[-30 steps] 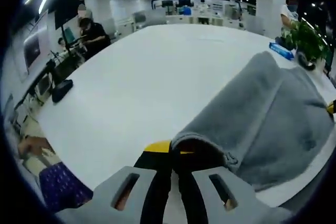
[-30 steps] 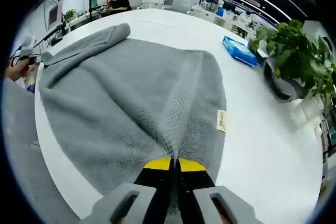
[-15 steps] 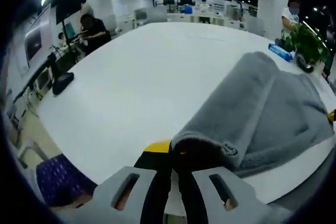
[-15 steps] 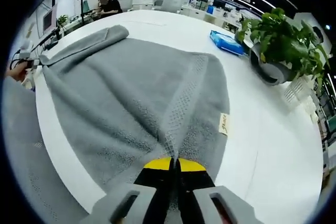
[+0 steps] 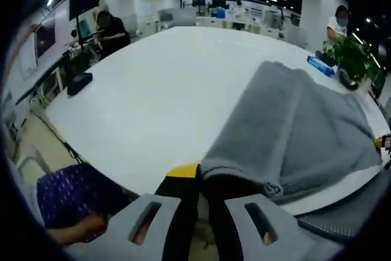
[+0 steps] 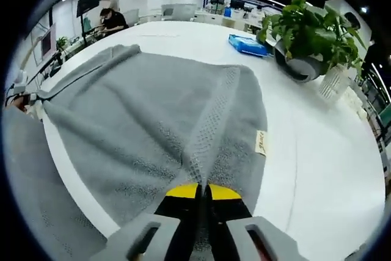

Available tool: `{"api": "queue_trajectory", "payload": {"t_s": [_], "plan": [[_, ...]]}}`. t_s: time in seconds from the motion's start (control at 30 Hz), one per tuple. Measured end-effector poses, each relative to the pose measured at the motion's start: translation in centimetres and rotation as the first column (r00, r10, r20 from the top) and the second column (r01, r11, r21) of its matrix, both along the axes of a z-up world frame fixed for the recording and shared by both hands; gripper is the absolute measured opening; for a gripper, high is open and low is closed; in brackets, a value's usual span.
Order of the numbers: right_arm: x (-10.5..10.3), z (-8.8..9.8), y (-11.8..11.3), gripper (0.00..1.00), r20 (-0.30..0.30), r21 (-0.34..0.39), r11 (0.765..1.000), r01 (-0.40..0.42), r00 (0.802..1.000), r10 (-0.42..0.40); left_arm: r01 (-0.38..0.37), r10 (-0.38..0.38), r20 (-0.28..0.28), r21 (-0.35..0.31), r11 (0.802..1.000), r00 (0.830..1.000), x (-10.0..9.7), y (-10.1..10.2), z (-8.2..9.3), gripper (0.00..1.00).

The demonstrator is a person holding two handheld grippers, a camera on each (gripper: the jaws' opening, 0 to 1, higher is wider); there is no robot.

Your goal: Open the folded towel by lifting each exposed corner and separating the folded layers until the towel lies flat within the target outline without major curled edges

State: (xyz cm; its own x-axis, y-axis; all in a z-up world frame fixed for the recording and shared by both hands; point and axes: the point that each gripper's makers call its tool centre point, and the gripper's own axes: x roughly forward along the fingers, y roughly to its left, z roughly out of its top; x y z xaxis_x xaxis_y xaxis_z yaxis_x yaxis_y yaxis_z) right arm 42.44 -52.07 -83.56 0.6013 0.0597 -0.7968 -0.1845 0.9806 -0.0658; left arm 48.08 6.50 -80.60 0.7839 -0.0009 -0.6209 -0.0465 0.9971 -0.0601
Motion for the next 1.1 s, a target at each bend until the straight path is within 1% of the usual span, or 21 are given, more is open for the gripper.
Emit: {"api": "queue_trajectory", "payload": {"t_s": [0.03,0.1,0.17,0.2,0.23,0.27,0.33,0.37,0.43,0.47,0.57,0.63,0.73,0.8,0.9,1.0,1.03,1.07,1.1], "plan": [[0.0,0.0,0.1,0.04,0.0,0.003,1.0,-0.001,1.0,0.001,-0.002,0.002,0.008,-0.002,1.0,1.0,-0.1,0.1,0.2,0.04],[0.0,0.1,0.3,0.08,0.002,0.02,1.0,-0.006,1.0,0.006,-0.004,0.004,0.04,-0.004,1.0,0.999,-0.6,0.2,1.3,0.05],[0.3,0.5,0.9,0.14,0.023,0.079,0.997,0.002,1.0,-0.004,0.006,-0.007,0.054,0.012,1.0,0.999,-0.9,0.2,2.3,0.05],[0.7,1.1,1.4,0.16,0.048,0.115,0.993,-0.007,0.999,0.001,0.008,-0.01,0.062,0.021,1.0,0.998,-1.0,0.2,2.8,0.06],[1.0,1.6,1.5,0.18,0.066,0.12,0.993,-0.014,0.998,0.006,0.013,-0.015,0.072,0.031,0.999,0.997,-1.0,0.1,3.5,0.06],[1.3,2.0,1.5,0.19,0.077,0.113,0.993,-0.021,0.997,0.012,0.017,-0.02,0.081,0.037,0.999,0.997,-0.9,0.0,3.9,0.06],[2.3,3.0,1.8,0.2,0.105,0.09,0.994,-0.061,0.993,0.052,0.029,-0.034,0.106,0.047,0.998,0.994,-0.4,-0.4,5.1,0.07],[2.9,3.5,2.1,0.21,0.116,0.079,0.994,-0.079,0.991,0.069,0.044,-0.049,0.121,0.048,0.998,0.991,0.1,-0.9,5.7,0.07],[3.8,3.7,2.3,0.22,0.118,0.064,0.994,-0.092,0.989,0.084,0.076,-0.082,0.127,0.047,0.996,0.989,0.9,-1.8,6.3,0.08],[4.5,3.8,2.4,0.22,0.121,0.054,0.993,-0.106,0.988,0.099,0.103,-0.11,0.134,0.057,0.993,0.985,1.6,-2.6,6.7,0.09],[6.2,3.7,2.5,0.22,0.119,0.033,0.993,-0.116,0.987,0.111,0.175,-0.19,0.164,0.101,0.979,0.968,3.6,-4.5,7.8,0.1],[7.3,3.7,2.2,0.24,0.127,0.02,0.994,-0.111,0.986,0.108,0.212,-0.228,0.162,0.107,0.971,0.96,4.8,-5.8,8.0,0.11],[8.8,4.0,1.6,0.28,0.144,0.003,0.995,-0.1,0.985,0.098,0.259,-0.273,0.166,0.103,0.96,0.947,6.5,-7.6,8.1,0.11],[9.7,4.1,0.7,0.31,0.147,-0.013,0.996,-0.088,0.985,0.089,0.294,-0.309,0.16,0.106,0.95,0.938,7.5,-9.0,7.9,0.12],[11.2,4.3,-0.8,0.32,0.15,-0.025,0.997,-0.071,0.986,0.074,0.376,-0.389,0.135,0.113,0.92,0.911,9.1,-11.8,6.9,0.13],[12.2,4.4,-1.9,0.33,0.146,-0.027,0.998,-0.055,0.988,0.058,0.42,-0.432,0.119,0.114,0.9,0.894,10.1,-13.9,6.0,0.17],[12.5,4.3,-2.2,0.33,0.145,-0.027,0.998,-0.052,0.988,0.055,0.443,-0.455,0.111,0.117,0.889,0.884,10.4,-14.6,5.7,0.19],[12.9,4.1,-2.5,0.33,0.138,-0.025,0.998,-0.049,0.989,0.052,0.474,-0.486,0.096,0.125,0.871,0.868,10.8,-15.6,5.1,0.19],[13.0,3.9,-2.7,0.33,0.131,-0.025,0.999,-0.049,0.99,0.051,0.485,-0.498,0.089,0.134,0.864,0.862,11.2,-16.1,4.8,0.2]]}}
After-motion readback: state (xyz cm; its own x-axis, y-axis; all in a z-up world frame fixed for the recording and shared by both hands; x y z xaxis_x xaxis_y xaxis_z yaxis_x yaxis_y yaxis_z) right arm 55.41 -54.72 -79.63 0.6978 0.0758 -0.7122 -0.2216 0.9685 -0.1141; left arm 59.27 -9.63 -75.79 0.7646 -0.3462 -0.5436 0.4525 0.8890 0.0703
